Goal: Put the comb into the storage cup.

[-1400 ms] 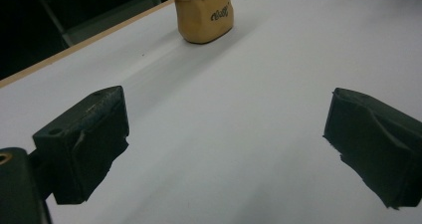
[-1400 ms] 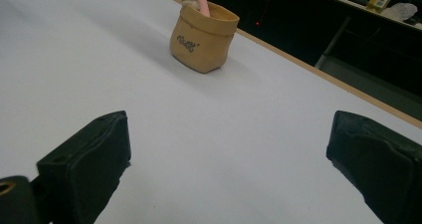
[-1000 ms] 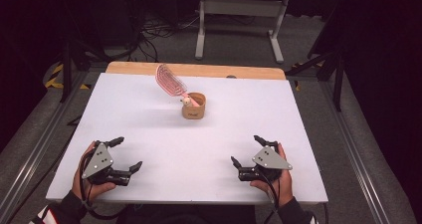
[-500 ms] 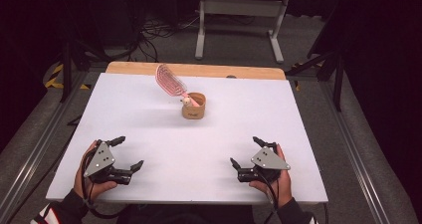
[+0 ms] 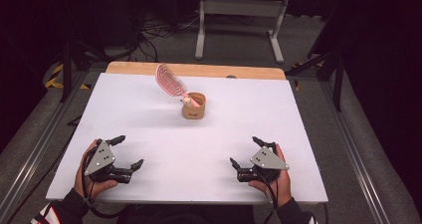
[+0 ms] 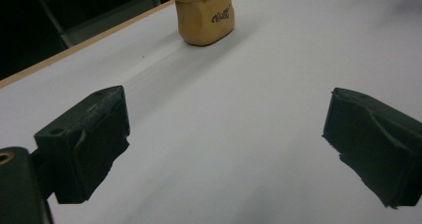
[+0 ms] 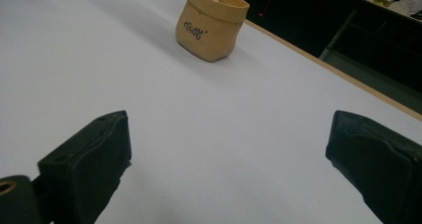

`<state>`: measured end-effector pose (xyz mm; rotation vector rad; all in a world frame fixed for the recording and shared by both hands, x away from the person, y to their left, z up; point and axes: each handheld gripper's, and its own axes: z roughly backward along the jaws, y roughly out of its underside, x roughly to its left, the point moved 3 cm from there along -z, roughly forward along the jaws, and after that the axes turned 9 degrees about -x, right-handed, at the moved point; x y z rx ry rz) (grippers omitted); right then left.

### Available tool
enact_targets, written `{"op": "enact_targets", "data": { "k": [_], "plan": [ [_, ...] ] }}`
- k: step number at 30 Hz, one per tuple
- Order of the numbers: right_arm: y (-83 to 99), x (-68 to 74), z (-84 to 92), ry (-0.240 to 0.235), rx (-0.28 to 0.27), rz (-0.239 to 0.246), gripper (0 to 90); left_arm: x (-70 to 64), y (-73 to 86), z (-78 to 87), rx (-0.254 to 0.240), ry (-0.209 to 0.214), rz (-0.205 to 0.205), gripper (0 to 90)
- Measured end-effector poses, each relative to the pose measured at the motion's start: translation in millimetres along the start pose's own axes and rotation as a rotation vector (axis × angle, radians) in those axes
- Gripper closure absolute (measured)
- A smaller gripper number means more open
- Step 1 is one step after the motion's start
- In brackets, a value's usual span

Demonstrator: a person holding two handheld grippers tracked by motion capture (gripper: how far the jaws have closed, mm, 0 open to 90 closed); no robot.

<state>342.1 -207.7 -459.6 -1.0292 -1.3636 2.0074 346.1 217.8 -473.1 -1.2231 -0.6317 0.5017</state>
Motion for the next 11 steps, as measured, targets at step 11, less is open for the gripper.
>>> {"op": "enact_targets", "data": {
  "k": [11],
  "plan": [
    [-0.4, -0.9, 2.1, 0.011, -0.002, 0.001, 4.7, 0.7, 0.6, -2.5, 0.008, -0.003, 0.003, 5.4]
  ]
}}
